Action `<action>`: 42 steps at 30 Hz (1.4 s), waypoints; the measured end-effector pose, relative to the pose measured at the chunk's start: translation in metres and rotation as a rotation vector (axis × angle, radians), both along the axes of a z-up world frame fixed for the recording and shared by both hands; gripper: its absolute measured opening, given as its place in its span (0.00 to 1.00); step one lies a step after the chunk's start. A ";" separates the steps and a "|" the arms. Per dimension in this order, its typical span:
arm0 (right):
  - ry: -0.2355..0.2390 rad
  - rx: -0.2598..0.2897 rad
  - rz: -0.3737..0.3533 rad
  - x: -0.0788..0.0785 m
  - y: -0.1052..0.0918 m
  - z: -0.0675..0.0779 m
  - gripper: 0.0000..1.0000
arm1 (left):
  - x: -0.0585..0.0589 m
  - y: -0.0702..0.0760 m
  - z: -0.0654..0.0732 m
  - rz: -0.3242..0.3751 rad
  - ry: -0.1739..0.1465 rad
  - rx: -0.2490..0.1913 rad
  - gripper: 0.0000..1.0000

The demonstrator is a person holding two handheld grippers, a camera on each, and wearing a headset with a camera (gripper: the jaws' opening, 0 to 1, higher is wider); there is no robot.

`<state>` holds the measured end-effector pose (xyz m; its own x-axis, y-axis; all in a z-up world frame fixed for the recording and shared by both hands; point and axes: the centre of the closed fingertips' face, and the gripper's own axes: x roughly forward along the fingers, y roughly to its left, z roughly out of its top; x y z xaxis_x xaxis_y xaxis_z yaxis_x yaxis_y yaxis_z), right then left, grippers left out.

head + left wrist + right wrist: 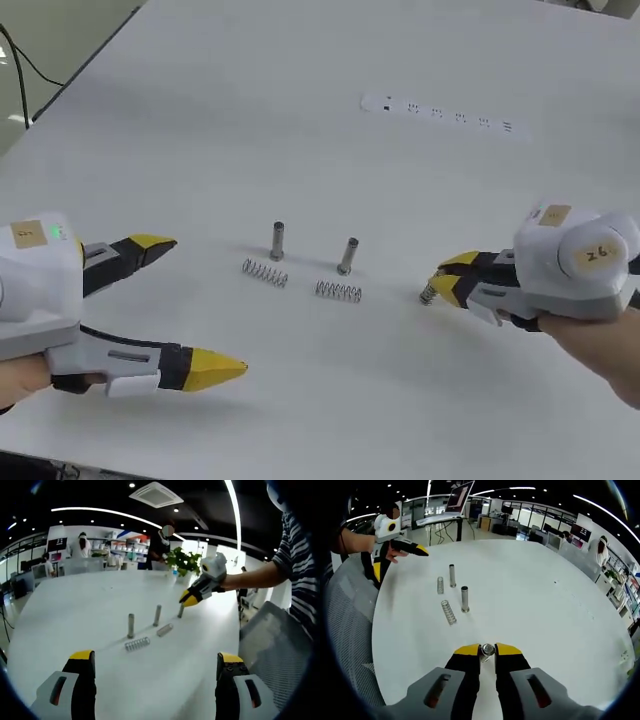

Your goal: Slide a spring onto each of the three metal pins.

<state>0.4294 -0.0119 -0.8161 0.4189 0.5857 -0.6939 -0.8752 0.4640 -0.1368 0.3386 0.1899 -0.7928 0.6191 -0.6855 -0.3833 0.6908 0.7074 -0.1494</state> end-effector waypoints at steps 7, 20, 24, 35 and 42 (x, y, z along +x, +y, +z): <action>0.012 0.004 -0.017 0.000 -0.001 0.000 0.11 | -0.002 -0.001 0.000 -0.004 0.003 0.000 0.98; 0.008 0.034 -0.033 -0.001 0.002 0.009 0.13 | -0.002 0.000 0.000 -0.001 0.003 0.000 0.98; 0.017 0.065 -0.050 -0.001 0.004 0.014 0.15 | -0.002 -0.001 0.000 -0.002 0.002 -0.001 0.98; 0.041 0.145 -0.082 -0.004 0.009 0.028 0.16 | -0.001 0.000 0.002 -0.004 -0.001 -0.001 0.98; 0.055 0.208 -0.078 -0.009 0.019 0.044 0.18 | -0.001 0.001 0.002 -0.005 0.003 -0.002 0.98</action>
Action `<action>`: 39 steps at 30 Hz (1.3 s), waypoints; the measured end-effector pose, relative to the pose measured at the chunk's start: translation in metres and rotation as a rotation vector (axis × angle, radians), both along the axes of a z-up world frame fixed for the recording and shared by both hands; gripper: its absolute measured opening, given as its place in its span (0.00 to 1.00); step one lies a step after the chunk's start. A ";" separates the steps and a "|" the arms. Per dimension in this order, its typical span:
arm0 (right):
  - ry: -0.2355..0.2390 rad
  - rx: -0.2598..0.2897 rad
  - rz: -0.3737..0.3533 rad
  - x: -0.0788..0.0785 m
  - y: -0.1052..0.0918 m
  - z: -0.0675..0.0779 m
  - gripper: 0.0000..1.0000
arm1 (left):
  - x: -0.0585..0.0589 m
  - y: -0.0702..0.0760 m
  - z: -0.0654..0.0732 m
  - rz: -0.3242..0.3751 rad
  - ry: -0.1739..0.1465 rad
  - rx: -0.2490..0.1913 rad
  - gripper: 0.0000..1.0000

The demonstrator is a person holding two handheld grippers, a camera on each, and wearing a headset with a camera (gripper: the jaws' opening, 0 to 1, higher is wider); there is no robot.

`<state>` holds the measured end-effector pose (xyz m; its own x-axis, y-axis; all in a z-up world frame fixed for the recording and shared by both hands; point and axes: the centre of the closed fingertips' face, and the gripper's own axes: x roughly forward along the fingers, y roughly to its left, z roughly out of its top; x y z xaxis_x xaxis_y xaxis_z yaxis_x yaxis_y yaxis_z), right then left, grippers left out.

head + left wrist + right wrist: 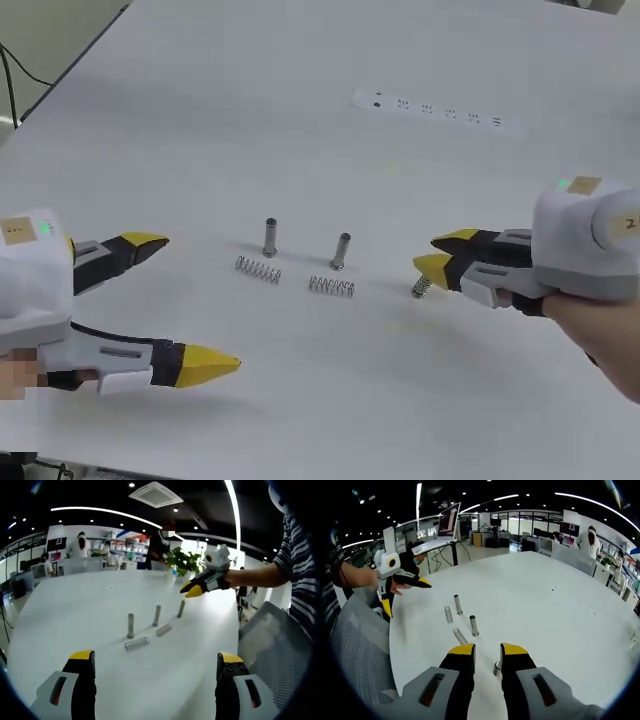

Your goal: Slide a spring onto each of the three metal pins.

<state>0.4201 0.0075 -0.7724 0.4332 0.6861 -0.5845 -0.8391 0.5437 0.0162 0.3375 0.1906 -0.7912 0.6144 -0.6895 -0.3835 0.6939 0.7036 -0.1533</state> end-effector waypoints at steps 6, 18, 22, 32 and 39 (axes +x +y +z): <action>0.001 -0.007 0.039 -0.007 0.008 0.004 0.18 | 0.000 0.002 0.002 0.003 -0.004 -0.002 0.98; -0.012 -0.076 0.163 -0.020 0.025 0.004 0.18 | 0.001 0.004 0.001 0.007 -0.002 -0.002 0.98; -0.009 -0.079 0.190 -0.021 0.033 0.007 0.18 | 0.001 0.004 0.000 0.005 0.000 -0.003 0.98; -0.015 -0.167 0.304 -0.029 0.046 0.002 0.17 | 0.001 0.005 0.003 0.006 -0.011 -0.012 0.98; -0.008 -0.220 0.377 -0.034 0.061 -0.004 0.17 | -0.001 0.008 0.002 0.007 -0.008 -0.012 0.98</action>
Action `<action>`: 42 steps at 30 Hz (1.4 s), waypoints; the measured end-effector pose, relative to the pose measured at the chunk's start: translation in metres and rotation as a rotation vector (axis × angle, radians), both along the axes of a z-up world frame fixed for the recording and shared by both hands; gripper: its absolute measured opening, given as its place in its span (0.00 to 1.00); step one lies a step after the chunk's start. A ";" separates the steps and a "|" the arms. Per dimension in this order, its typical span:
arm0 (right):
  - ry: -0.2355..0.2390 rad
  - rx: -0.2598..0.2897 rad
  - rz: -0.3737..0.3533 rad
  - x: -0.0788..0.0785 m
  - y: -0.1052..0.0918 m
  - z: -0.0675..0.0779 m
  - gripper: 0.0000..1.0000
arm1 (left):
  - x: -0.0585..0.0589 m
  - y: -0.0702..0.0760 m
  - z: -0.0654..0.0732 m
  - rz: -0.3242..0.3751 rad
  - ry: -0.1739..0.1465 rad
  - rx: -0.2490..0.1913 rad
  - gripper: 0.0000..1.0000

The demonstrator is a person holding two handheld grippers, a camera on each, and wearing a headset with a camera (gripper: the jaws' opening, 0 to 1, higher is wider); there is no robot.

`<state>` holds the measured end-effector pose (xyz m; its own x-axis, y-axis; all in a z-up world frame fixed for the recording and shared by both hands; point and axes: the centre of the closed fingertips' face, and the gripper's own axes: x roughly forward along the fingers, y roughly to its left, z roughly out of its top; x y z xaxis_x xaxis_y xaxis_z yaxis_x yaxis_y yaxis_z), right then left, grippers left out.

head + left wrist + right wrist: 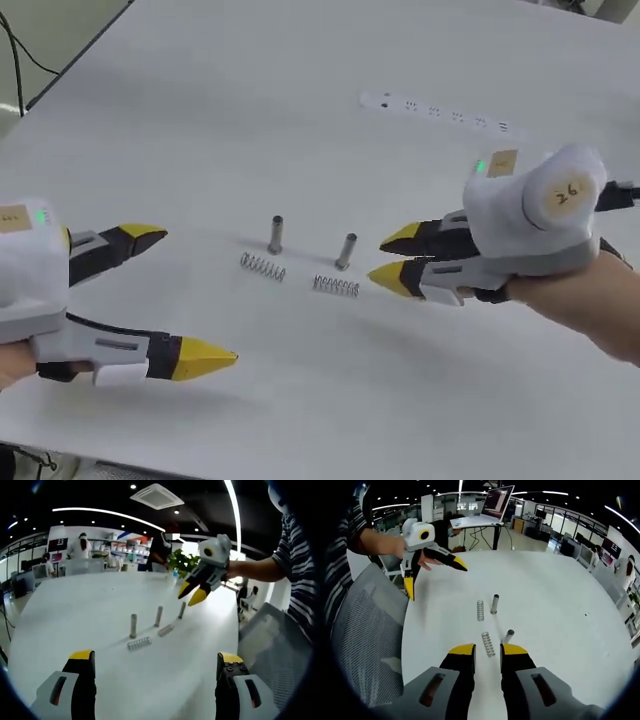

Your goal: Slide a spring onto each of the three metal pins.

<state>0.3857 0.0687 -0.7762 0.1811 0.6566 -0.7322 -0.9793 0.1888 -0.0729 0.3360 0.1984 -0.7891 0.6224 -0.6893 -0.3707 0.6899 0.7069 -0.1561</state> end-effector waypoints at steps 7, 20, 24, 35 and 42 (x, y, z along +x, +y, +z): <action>0.005 -0.091 0.080 -0.004 0.006 -0.015 0.16 | 0.001 0.001 0.001 -0.001 -0.003 -0.004 0.98; 0.019 -0.158 0.127 0.002 0.012 -0.036 0.14 | 0.002 -0.001 0.002 -0.009 -0.005 -0.008 0.98; 0.037 -0.179 0.115 0.007 0.010 -0.052 0.14 | 0.002 0.000 0.002 -0.007 -0.003 -0.008 0.98; 0.056 -0.208 0.102 0.012 0.008 -0.076 0.13 | 0.000 0.000 -0.002 -0.012 0.011 0.001 0.98; 0.051 -0.213 0.101 0.014 0.011 -0.084 0.11 | -0.001 0.000 -0.003 -0.014 0.018 0.002 0.98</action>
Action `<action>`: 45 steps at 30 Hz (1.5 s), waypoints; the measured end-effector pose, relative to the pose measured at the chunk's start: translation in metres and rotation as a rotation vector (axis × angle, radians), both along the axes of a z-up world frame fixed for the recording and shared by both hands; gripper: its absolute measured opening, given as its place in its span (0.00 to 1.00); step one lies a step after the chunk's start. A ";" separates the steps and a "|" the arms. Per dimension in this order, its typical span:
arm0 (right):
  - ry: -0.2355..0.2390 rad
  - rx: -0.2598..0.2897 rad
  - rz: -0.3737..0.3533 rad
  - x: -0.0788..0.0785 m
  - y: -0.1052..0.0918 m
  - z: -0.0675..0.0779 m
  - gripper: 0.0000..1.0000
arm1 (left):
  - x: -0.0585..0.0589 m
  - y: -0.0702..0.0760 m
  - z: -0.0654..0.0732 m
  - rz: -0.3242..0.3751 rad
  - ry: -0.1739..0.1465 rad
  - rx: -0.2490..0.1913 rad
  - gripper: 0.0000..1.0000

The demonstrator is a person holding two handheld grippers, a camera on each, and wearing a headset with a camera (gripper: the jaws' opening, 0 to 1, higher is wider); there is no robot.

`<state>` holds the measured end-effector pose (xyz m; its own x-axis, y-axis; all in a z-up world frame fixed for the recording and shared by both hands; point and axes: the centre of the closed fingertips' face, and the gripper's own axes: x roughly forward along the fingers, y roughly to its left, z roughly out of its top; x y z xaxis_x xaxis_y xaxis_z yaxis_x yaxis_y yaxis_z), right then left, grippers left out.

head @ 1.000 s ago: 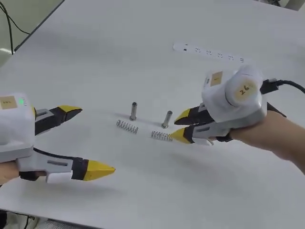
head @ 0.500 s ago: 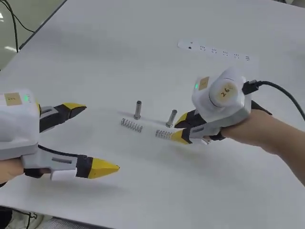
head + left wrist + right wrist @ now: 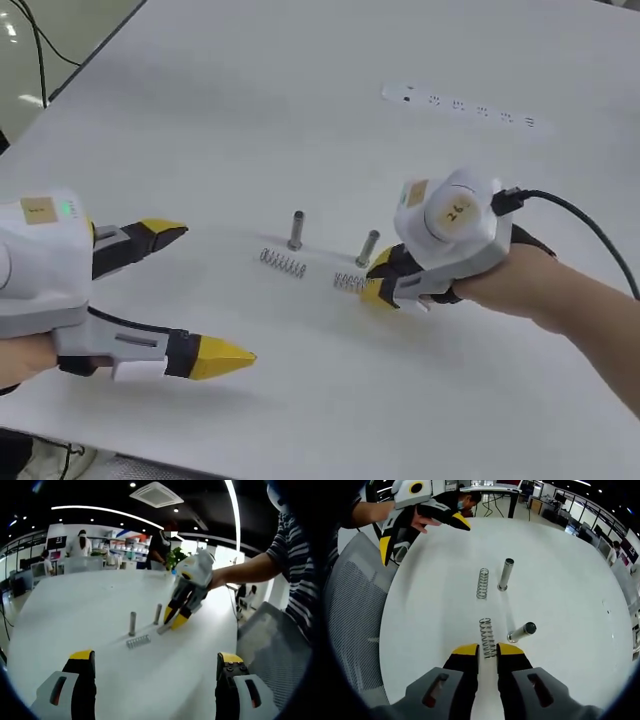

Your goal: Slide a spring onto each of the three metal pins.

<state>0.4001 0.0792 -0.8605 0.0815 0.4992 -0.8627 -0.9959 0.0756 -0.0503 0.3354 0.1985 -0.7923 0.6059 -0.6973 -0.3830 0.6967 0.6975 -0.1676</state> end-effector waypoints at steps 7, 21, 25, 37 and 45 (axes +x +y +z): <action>0.014 0.012 -0.020 0.000 -0.002 -0.003 0.08 | -0.002 -0.001 -0.002 -0.006 0.009 0.002 0.98; -0.026 0.054 0.012 -0.018 -0.008 0.028 0.07 | -0.002 -0.020 0.004 -0.042 0.005 -0.008 0.98; -0.040 0.048 0.037 -0.025 -0.012 0.039 0.07 | -0.004 -0.030 0.005 -0.070 0.007 -0.011 0.97; -0.063 0.066 0.077 -0.047 -0.016 0.062 0.07 | -0.002 -0.054 0.010 -0.142 0.000 -0.024 0.93; -0.083 0.070 0.083 -0.053 -0.020 0.069 0.07 | 0.000 -0.080 0.011 -0.215 -0.021 -0.029 0.87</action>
